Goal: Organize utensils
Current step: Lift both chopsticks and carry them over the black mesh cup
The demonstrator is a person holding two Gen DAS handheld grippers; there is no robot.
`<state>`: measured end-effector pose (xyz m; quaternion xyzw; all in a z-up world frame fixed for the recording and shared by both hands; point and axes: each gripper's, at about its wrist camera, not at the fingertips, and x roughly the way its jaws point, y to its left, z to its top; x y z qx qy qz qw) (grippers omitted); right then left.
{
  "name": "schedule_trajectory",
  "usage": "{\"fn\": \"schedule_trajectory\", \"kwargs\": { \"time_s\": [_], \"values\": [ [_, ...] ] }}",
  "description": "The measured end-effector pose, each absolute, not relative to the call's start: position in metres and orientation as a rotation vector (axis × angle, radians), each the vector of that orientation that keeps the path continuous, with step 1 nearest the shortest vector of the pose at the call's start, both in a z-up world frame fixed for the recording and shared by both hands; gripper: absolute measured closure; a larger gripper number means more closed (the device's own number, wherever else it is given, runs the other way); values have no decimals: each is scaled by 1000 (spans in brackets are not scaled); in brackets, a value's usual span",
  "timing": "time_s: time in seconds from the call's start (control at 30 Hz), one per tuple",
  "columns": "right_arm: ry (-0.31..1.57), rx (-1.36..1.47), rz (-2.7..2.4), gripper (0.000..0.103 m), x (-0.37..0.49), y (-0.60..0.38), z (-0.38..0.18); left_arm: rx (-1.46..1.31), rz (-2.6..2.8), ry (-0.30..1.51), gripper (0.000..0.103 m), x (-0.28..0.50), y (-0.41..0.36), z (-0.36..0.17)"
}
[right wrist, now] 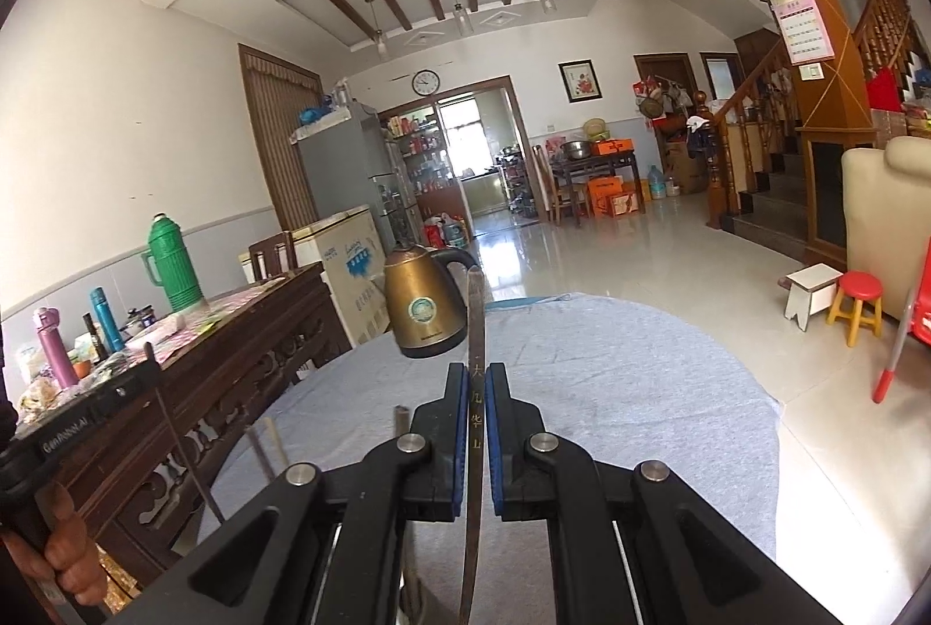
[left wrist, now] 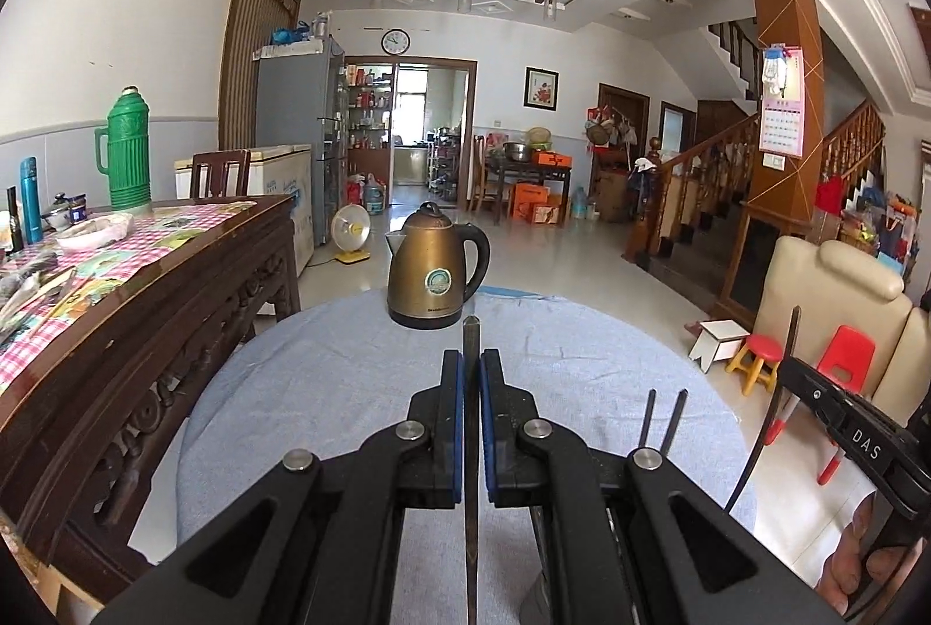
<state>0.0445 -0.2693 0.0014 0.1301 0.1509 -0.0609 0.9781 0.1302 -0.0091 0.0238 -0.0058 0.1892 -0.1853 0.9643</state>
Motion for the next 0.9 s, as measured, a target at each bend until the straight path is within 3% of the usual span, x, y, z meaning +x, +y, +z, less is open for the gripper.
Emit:
{"fn": "schedule_trajectory", "kwargs": {
  "time_s": [0.9],
  "values": [
    [181, 252, -24, 96, -11, -233, 41, 2, -364, 263, 97, 73, -13, 67]
  ]
}}
